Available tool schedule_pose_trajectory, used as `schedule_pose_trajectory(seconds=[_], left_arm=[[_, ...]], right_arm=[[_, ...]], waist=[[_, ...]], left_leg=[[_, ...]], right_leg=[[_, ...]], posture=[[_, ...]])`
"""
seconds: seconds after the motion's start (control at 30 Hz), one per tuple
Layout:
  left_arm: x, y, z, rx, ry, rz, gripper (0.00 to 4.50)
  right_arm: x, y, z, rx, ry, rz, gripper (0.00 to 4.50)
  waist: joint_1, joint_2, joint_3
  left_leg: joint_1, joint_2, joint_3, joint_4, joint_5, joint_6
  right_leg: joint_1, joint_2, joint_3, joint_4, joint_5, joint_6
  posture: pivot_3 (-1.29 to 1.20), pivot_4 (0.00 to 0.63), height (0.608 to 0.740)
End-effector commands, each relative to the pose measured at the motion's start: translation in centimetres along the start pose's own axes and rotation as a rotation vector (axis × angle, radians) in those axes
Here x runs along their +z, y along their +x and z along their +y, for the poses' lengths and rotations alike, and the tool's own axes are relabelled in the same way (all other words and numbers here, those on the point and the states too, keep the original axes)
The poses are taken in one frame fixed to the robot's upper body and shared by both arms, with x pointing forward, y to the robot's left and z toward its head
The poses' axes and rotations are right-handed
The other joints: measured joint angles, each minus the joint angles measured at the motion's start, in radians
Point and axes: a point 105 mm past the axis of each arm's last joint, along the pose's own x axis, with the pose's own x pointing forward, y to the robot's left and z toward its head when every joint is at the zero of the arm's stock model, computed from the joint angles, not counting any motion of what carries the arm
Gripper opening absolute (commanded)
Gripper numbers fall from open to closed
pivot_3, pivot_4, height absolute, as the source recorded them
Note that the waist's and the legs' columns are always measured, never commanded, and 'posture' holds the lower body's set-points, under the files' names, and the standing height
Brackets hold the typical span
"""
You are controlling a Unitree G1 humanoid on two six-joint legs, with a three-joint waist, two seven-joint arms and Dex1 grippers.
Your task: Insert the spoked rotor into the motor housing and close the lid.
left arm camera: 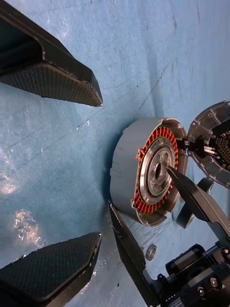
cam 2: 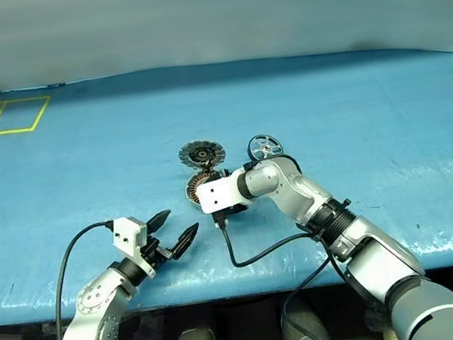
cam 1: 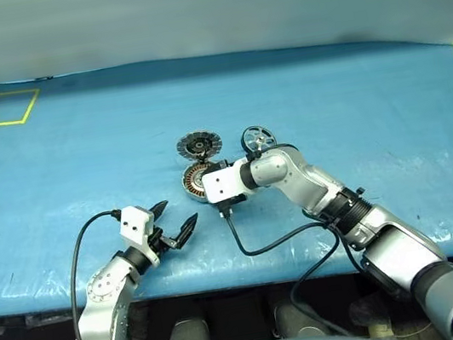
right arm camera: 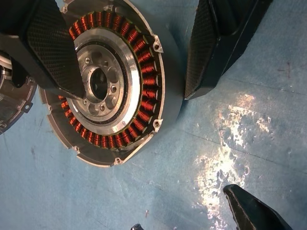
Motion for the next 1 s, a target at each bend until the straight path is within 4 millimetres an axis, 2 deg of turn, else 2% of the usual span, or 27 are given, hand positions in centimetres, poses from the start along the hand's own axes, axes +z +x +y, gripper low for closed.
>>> schedule_pose_trajectory(seconds=[0.03,0.2,0.4,0.5,0.57,0.6,0.83,1.0], left_arm=[[0.7,0.1,-0.4,-0.032,0.016,-0.037,4.50],[1.3,0.4,-0.1,-0.032,0.033,-0.052,4.50],[1.8,0.4,0.0,-0.029,0.039,-0.060,4.50],[1.7,0.3,0.0,-0.028,0.036,-0.053,4.50],[1.7,0.3,-0.1,-0.028,0.036,-0.050,4.50],[1.7,0.3,-0.2,-0.028,0.036,-0.049,4.50],[1.6,0.4,-0.6,-0.037,0.033,-0.043,4.50],[1.4,0.4,-0.6,-0.040,0.026,-0.036,4.50]], right_arm=[[0.5,-0.8,-0.9,-0.038,-0.007,-0.019,3.43],[-0.3,-0.4,-0.4,-0.018,0.014,0.008,3.43],[0.0,-0.1,0.6,0.033,-0.004,-0.001,3.43],[0.0,0.1,0.8,0.037,-0.011,0.003,2.79],[-0.2,0.2,0.9,0.043,-0.021,0.012,2.15],[-0.2,0.2,1.0,0.047,-0.028,0.017,2.06],[-0.7,-0.5,1.5,0.096,-0.062,0.044,2.06],[-0.2,-2.3,2.8,0.176,-0.095,0.044,2.06]], waist=[[0.000,0.000,0.000],[-0.001,0.000,0.000],[-0.001,0.000,0.000],[-0.001,0.000,0.000],[-0.001,0.000,0.000],[-0.001,0.000,0.000],[0.001,0.000,0.000],[0.007,0.000,0.000]], left_leg=[[0.000,0.000,0.000,0.000,0.000,0.000],[0.000,0.000,0.000,0.000,0.000,0.000],[0.000,0.000,0.000,0.000,0.000,0.000],[0.000,0.000,0.000,0.000,0.000,0.000],[0.000,0.000,0.000,0.000,0.000,0.000],[0.001,0.000,0.000,0.000,0.000,0.000],[0.001,0.000,0.000,0.000,0.000,0.000],[0.000,-0.001,-0.001,0.000,0.000,0.000]], right_leg=[[0.000,0.000,0.000,0.000,0.000,0.000],[0.000,0.000,0.000,0.000,0.000,0.000],[0.000,0.000,0.000,0.000,0.000,0.000],[0.000,0.000,0.000,0.000,0.000,0.000],[0.000,0.000,0.000,0.000,0.000,0.000],[0.001,0.000,0.000,0.000,0.000,0.000],[0.001,0.000,0.000,0.000,0.000,0.000],[0.001,-0.001,-0.001,-0.001,0.000,0.000]], posture=[[0.00,0.150,0.740],[0.00,0.150,0.740],[0.00,0.150,0.740],[0.00,0.150,0.740],[0.00,0.150,0.740],[0.00,0.150,0.740],[0.00,0.150,0.740],[0.00,0.150,0.740]])
